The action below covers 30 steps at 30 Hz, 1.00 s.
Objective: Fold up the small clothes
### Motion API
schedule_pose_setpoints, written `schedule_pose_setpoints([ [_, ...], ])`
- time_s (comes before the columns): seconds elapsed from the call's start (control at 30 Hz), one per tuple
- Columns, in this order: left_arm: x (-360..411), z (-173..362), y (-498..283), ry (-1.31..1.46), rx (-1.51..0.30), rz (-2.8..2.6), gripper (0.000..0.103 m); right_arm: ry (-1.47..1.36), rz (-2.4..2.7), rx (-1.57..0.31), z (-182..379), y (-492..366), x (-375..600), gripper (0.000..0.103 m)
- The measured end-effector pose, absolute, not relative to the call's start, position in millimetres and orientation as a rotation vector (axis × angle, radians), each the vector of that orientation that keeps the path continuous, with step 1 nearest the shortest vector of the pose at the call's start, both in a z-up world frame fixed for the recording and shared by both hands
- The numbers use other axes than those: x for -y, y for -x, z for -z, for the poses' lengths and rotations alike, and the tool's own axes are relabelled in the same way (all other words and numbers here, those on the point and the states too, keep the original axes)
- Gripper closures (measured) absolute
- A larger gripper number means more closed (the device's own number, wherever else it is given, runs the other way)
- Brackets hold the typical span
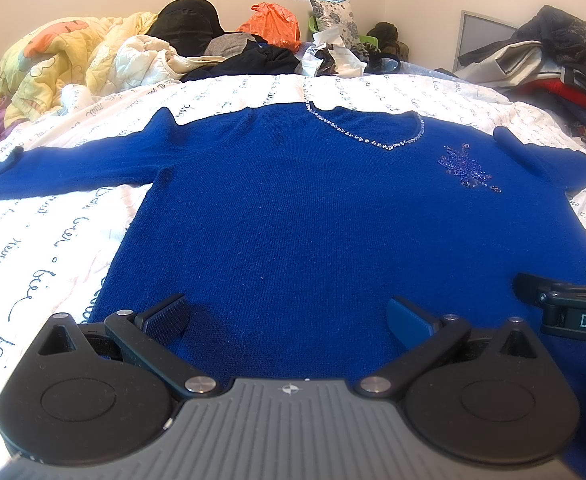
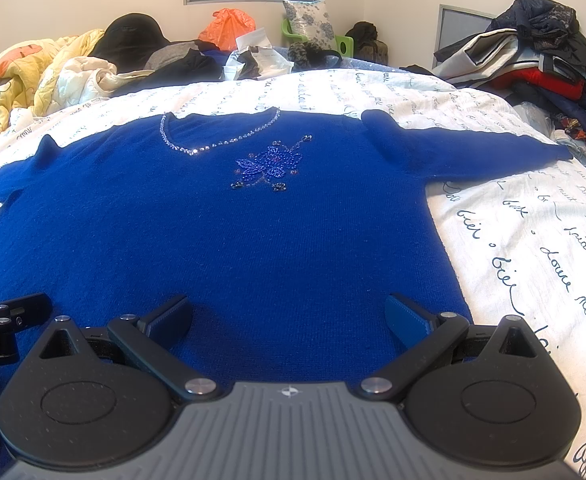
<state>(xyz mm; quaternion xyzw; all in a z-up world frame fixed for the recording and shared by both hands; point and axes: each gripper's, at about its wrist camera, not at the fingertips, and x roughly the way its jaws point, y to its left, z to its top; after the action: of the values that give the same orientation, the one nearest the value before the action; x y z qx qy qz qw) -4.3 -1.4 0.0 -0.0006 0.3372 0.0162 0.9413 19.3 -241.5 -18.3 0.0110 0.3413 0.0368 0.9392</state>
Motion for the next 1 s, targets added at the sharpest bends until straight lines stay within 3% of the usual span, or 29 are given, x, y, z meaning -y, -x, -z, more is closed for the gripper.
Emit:
schedule_pose_setpoints([
  [0.77,1.4,0.1,4.4,0.001,-0.688,-0.033,0.0,-0.024,-0.105,-0.71,16.3,-19.2,244.3,0.0],
  [0.83,1.4,0.1,4.4,0.001,-0.688,-0.033,0.0,-0.125,-0.204,-0.724,4.6,-24.7,266.2,0.0],
  [1.0,1.5,0.1,4.4,0.002,-0.687,-0.033,0.0,-0.467,-0.208,-0.533,-37.2,-59.1,396.2,0.0],
])
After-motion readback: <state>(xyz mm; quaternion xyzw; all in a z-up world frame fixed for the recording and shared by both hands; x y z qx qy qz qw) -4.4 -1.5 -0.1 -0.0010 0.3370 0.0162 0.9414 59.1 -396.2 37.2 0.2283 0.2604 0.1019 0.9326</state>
